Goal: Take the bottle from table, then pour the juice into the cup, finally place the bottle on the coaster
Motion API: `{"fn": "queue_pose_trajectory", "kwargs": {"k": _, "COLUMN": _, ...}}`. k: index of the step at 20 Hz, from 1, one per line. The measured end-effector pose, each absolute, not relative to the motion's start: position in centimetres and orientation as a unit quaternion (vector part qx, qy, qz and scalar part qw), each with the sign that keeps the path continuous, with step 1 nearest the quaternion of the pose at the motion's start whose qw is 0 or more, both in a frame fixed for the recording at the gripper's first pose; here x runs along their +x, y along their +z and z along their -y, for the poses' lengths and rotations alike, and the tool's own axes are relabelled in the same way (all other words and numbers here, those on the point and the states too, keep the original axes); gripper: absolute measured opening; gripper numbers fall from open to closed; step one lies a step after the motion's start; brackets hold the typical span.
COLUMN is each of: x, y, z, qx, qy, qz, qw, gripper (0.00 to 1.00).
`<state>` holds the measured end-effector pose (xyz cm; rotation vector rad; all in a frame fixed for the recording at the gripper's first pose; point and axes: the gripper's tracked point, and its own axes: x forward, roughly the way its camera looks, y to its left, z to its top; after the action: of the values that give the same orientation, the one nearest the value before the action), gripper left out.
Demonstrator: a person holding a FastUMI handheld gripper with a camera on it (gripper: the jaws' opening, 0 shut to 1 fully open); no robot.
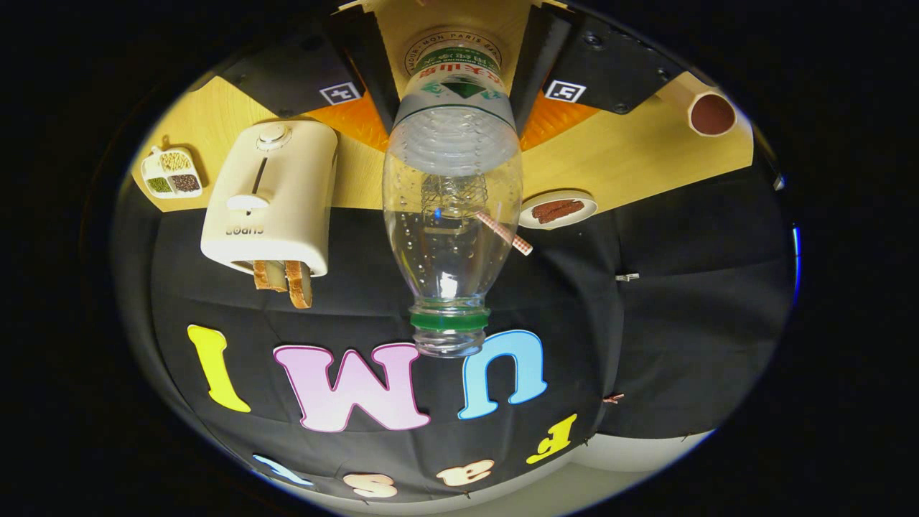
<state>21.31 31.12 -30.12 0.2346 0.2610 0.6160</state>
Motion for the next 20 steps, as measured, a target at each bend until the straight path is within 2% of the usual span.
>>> {"fn": "queue_pose_trajectory", "kwargs": {"k": 5, "x": 21.2, "y": -30.5, "z": -31.3, "qx": 0.128, "qy": 0.307, "qz": -0.138, "qw": 0.933, "gripper": 0.79}}
{"fn": "queue_pose_trajectory", "kwargs": {"k": 9, "x": 20.7, "y": -30.0, "z": -31.2, "qx": 0.128, "qy": 0.308, "qz": -0.141, "qw": 0.932, "gripper": 0.97}}
{"fn": "queue_pose_trajectory", "kwargs": {"k": 20, "x": 17.9, "y": -23.9, "z": -28.8, "qx": 0.117, "qy": 0.306, "qz": -0.125, "qw": 0.937, "gripper": 0.98}}
